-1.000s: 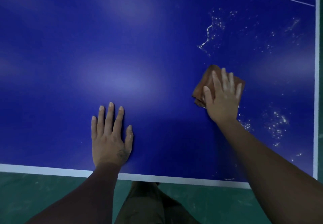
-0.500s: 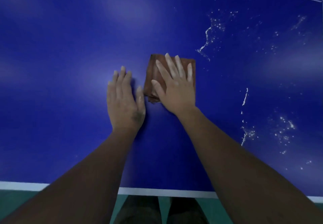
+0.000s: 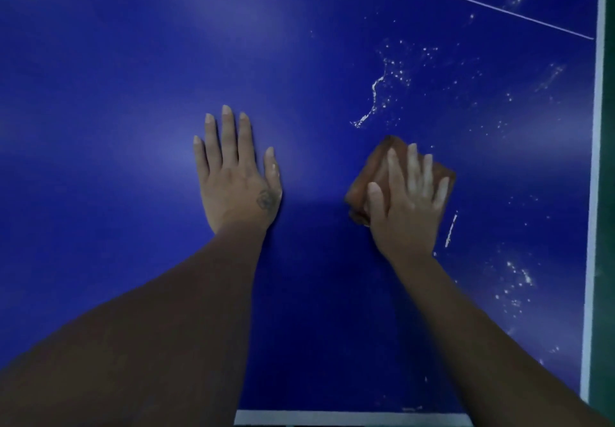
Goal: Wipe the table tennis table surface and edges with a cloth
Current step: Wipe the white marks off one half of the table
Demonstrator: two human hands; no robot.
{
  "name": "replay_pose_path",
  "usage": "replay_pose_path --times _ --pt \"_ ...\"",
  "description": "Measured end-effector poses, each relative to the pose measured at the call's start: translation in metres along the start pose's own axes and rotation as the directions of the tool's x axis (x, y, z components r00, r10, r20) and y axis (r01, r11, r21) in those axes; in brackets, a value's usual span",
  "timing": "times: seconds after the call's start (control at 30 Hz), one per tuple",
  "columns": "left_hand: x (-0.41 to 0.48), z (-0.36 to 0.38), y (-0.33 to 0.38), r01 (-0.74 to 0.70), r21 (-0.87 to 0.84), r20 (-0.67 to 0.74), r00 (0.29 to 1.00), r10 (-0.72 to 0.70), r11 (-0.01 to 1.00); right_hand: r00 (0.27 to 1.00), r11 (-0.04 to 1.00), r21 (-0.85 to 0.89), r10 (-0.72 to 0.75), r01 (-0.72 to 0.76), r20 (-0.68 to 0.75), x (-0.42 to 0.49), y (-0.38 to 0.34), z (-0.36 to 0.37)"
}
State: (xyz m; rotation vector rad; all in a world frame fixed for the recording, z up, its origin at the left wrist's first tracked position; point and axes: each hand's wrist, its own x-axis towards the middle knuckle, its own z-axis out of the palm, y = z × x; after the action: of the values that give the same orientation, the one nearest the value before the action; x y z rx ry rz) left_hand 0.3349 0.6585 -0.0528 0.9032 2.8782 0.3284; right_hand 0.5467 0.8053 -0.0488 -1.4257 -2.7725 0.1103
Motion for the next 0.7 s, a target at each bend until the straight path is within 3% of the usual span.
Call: replay_pose_path --times 0.13,0.2,0.33,0.4,0.57,0.7 --pt "0.0 0.002 0.0 -0.005 -0.017 -0.032 0.999 0.004 1.0 0.972 0.973 0.022 -0.228 0.229 -0.054 0.028 -0.067 0.009" --pt "0.001 0.004 -0.001 -0.007 -0.023 -0.056 0.998 0.005 1.0 0.958 0.959 0.054 -0.275 0.28 -0.079 0.05 -0.086 0.011" --pt "0.002 0.008 -0.002 -0.007 -0.013 -0.079 0.997 0.006 1.0 0.93 0.927 0.083 -0.362 0.367 -0.069 0.082 -0.067 0.01" --pt "0.001 0.01 -0.002 -0.015 -0.012 -0.106 0.994 0.013 1.0 0.942 0.94 0.068 -0.33 0.334 -0.067 0.09 -0.033 0.007" --pt "0.002 0.012 -0.001 -0.011 -0.01 -0.124 0.992 0.009 1.0 0.999 0.999 0.001 -0.05 0.05 -0.018 0.084 0.044 -0.003" --pt "0.002 0.012 -0.002 -0.022 -0.018 -0.143 0.99 0.019 1.0 1.0 1.0 -0.009 0.002 -0.002 0.001 0.072 0.016 -0.001"
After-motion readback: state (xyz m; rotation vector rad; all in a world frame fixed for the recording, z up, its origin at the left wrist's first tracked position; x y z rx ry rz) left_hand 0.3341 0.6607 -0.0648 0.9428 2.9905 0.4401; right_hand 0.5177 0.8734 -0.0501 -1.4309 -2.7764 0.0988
